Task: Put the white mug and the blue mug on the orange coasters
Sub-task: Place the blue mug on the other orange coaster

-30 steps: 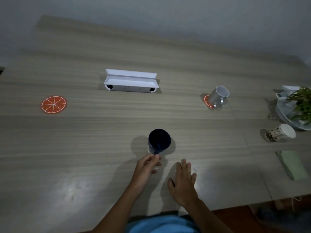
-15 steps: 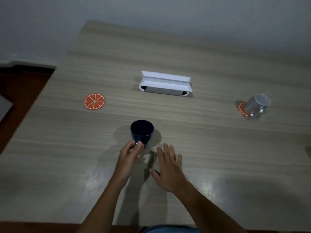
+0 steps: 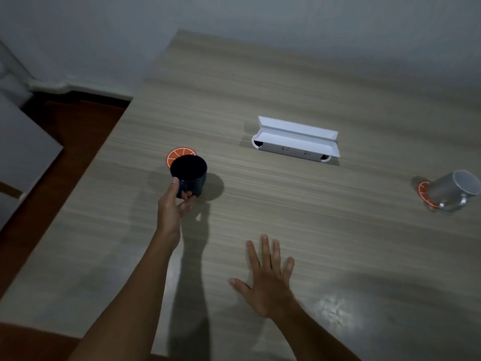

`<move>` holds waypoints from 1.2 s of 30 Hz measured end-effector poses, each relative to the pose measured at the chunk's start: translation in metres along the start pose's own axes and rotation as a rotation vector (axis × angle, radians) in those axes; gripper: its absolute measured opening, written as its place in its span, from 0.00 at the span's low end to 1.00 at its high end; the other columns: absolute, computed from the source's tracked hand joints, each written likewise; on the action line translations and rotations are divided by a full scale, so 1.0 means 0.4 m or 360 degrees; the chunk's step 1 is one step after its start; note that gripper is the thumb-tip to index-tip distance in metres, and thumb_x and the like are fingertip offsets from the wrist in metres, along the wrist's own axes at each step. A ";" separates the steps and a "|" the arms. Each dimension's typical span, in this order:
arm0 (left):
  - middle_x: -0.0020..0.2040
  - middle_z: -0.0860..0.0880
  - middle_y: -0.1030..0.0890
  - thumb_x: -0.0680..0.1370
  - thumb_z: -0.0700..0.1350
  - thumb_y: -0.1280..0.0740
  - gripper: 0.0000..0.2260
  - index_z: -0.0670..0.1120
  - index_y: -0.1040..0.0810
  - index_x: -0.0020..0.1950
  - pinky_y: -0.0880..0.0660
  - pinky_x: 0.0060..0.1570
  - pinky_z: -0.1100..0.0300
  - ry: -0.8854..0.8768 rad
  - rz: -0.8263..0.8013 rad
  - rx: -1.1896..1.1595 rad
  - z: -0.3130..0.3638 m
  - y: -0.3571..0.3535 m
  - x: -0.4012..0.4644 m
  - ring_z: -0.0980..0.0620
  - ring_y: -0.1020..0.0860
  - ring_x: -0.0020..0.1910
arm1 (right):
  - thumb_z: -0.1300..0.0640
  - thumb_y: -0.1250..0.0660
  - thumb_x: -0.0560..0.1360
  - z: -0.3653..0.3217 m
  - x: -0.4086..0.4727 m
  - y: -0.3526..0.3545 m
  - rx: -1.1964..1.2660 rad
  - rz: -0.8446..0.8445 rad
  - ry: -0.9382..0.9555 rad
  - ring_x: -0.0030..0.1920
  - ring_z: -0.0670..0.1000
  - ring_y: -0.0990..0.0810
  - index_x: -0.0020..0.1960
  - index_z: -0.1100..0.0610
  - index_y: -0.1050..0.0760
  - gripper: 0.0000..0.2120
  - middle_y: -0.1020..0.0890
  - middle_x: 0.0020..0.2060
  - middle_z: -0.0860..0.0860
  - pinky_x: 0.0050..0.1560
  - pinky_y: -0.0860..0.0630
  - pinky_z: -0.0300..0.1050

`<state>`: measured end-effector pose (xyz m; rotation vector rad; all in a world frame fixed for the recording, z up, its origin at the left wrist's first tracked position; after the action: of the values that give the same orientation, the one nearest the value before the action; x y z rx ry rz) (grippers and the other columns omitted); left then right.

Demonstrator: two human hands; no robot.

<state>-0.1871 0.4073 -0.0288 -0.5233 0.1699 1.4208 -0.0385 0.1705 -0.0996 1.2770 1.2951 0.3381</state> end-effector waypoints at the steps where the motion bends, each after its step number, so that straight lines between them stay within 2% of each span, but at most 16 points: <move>1: 0.41 0.49 0.26 0.82 0.55 0.39 0.13 0.50 0.25 0.43 0.19 0.44 0.59 0.0013 0.0013 -0.0028 0.006 0.000 0.020 0.43 0.20 0.52 | 0.20 0.56 0.70 0.002 0.002 -0.003 0.0002 0.0000 0.0005 0.76 0.58 0.79 0.77 0.38 0.76 0.47 0.76 0.78 0.50 0.73 0.69 0.74; 2: 0.42 0.49 0.26 0.82 0.55 0.39 0.12 0.50 0.24 0.44 0.19 0.45 0.60 0.0025 0.0026 -0.0060 0.012 -0.001 0.039 0.45 0.19 0.50 | 0.19 0.56 0.70 0.003 0.002 -0.005 0.0004 -0.0003 0.0011 0.76 0.58 0.79 0.75 0.38 0.77 0.46 0.77 0.77 0.49 0.73 0.69 0.74; 5: 0.41 0.49 0.27 0.83 0.52 0.39 0.10 0.52 0.23 0.46 0.19 0.53 0.54 -0.0044 0.0068 -0.0168 0.040 -0.010 0.096 0.50 0.21 0.44 | 0.19 0.56 0.70 0.008 0.004 -0.009 0.0031 -0.0017 0.0026 0.75 0.57 0.81 0.73 0.36 0.80 0.46 0.79 0.76 0.48 0.73 0.71 0.73; 7: 0.41 0.49 0.27 0.83 0.52 0.39 0.11 0.51 0.22 0.45 0.19 0.54 0.52 -0.0105 0.0096 -0.0217 0.062 -0.017 0.130 0.53 0.22 0.42 | 0.19 0.56 0.69 0.009 0.006 -0.009 0.0042 -0.0030 0.0021 0.74 0.56 0.82 0.73 0.36 0.80 0.46 0.80 0.75 0.47 0.73 0.72 0.72; 13: 0.46 0.50 0.25 0.82 0.52 0.38 0.08 0.52 0.21 0.52 0.18 0.53 0.50 -0.0123 0.0172 -0.0218 0.089 -0.029 0.206 0.51 0.22 0.48 | 0.19 0.56 0.70 0.010 0.008 -0.009 0.0030 -0.0044 0.0016 0.74 0.56 0.82 0.73 0.36 0.80 0.46 0.81 0.75 0.47 0.73 0.72 0.72; 19: 0.39 0.51 0.26 0.82 0.52 0.38 0.08 0.52 0.21 0.51 0.17 0.50 0.52 -0.0139 0.0161 -0.0187 0.073 -0.033 0.240 0.56 0.23 0.39 | 0.19 0.56 0.69 0.015 0.012 -0.018 0.0035 -0.0029 0.0009 0.74 0.55 0.83 0.72 0.35 0.81 0.46 0.81 0.75 0.46 0.72 0.73 0.72; 24: 0.30 0.57 0.22 0.83 0.52 0.40 0.10 0.53 0.21 0.48 0.18 0.52 0.51 -0.0159 0.0150 -0.0195 0.071 -0.029 0.246 0.57 0.22 0.39 | 0.19 0.55 0.70 0.014 0.012 -0.019 0.0043 -0.0017 0.0020 0.74 0.55 0.82 0.73 0.35 0.80 0.46 0.80 0.75 0.45 0.71 0.74 0.72; 27: 0.29 0.59 0.20 0.83 0.54 0.41 0.11 0.52 0.22 0.48 0.19 0.56 0.51 -0.0130 0.0137 -0.0162 0.069 -0.035 0.248 0.52 0.21 0.45 | 0.19 0.55 0.69 0.015 0.012 -0.019 0.0036 -0.0016 0.0017 0.74 0.55 0.82 0.73 0.35 0.80 0.46 0.79 0.76 0.46 0.71 0.74 0.72; 29: 0.35 0.53 0.23 0.83 0.55 0.42 0.12 0.51 0.23 0.49 0.19 0.54 0.53 -0.0100 0.0139 -0.0118 0.067 -0.037 0.249 0.45 0.22 0.51 | 0.18 0.56 0.69 0.015 0.013 -0.019 0.0028 -0.0034 0.0015 0.74 0.55 0.83 0.72 0.35 0.81 0.46 0.79 0.76 0.46 0.71 0.74 0.72; 31: 0.40 0.51 0.26 0.83 0.55 0.42 0.12 0.52 0.23 0.50 0.19 0.55 0.53 -0.0108 0.0144 -0.0090 0.067 -0.036 0.248 0.44 0.23 0.54 | 0.18 0.56 0.69 0.014 0.013 -0.018 0.0024 -0.0043 0.0015 0.74 0.55 0.83 0.72 0.35 0.81 0.46 0.79 0.76 0.47 0.72 0.74 0.72; 33: 0.40 0.50 0.25 0.83 0.56 0.42 0.13 0.51 0.23 0.49 0.19 0.55 0.51 -0.0097 0.0131 -0.0085 0.062 -0.033 0.247 0.45 0.22 0.53 | 0.19 0.56 0.69 0.014 0.012 -0.018 0.0029 -0.0046 0.0015 0.74 0.55 0.83 0.73 0.35 0.80 0.46 0.79 0.76 0.47 0.72 0.74 0.72; 36: 0.37 0.53 0.21 0.83 0.58 0.44 0.17 0.52 0.22 0.43 0.25 0.48 0.53 0.0001 0.0046 -0.0013 0.044 -0.036 0.235 0.46 0.18 0.45 | 0.18 0.57 0.69 0.012 0.012 -0.018 0.0037 -0.0059 0.0024 0.73 0.55 0.84 0.73 0.35 0.80 0.46 0.80 0.75 0.47 0.71 0.75 0.72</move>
<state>-0.1615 0.4982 -0.0491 -0.5298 0.1730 1.4502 -0.0362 0.1694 -0.1091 1.2702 1.3372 0.3075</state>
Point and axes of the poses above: each hand's wrist, its own x-axis towards the middle knuckle, its own y-axis out of the back of the hand, z = x × y, the point moved 8 cm from there along x, towards the middle knuckle
